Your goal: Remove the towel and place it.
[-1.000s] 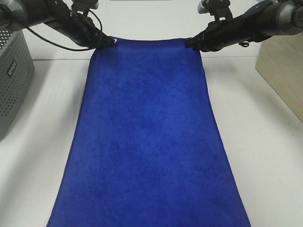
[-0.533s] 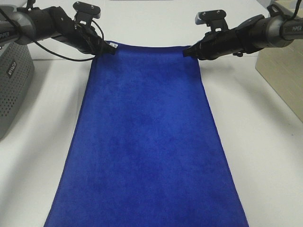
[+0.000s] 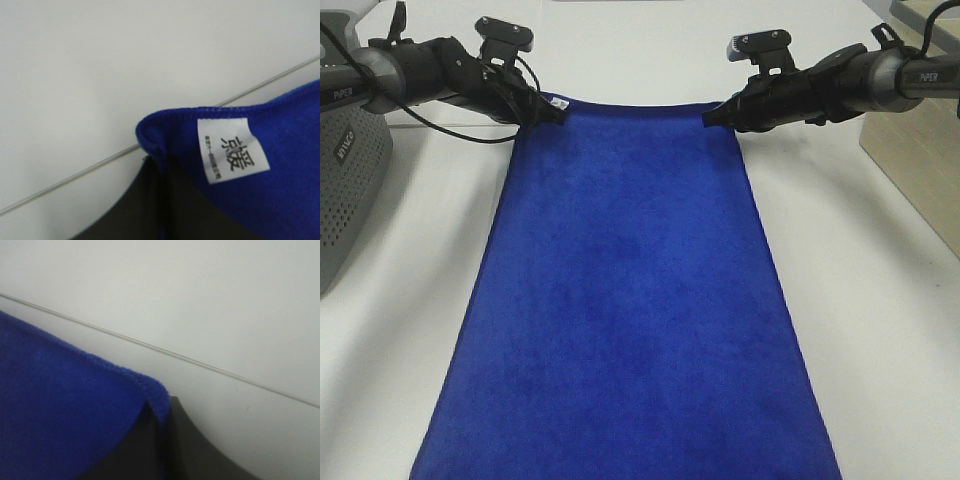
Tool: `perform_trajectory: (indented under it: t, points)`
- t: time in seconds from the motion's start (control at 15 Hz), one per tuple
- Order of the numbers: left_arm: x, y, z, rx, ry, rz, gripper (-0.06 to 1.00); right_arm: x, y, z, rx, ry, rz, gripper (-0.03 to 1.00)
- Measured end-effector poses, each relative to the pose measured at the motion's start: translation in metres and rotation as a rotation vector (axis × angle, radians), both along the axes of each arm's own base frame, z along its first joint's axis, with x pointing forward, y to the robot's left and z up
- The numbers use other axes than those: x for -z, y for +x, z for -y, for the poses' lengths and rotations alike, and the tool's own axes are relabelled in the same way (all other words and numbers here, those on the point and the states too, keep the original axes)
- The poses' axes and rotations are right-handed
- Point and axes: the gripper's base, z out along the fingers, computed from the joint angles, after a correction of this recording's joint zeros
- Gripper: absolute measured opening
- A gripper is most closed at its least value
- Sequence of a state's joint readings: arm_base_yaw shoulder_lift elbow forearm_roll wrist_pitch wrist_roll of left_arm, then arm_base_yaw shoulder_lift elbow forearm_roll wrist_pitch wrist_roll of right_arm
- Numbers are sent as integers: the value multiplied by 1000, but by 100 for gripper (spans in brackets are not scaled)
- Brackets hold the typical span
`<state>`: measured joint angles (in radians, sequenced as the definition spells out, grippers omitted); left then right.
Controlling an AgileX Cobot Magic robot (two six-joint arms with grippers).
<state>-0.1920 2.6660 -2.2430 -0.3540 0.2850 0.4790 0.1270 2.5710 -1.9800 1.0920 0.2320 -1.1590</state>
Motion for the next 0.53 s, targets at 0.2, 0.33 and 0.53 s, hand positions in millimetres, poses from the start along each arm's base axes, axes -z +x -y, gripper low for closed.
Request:
perform_trajectory:
  t: [0.2,0.33,0.53]
  points:
    - [0,1,0,-4,4,19,0,12,0,0,0,-2,-18,2]
    - [1,1,0,0,10,20,0,12,0,0,0,-2,-18,2]
    - [5,2,-1,-5,12,29,0,12,0,0,0,-2,-17,2]
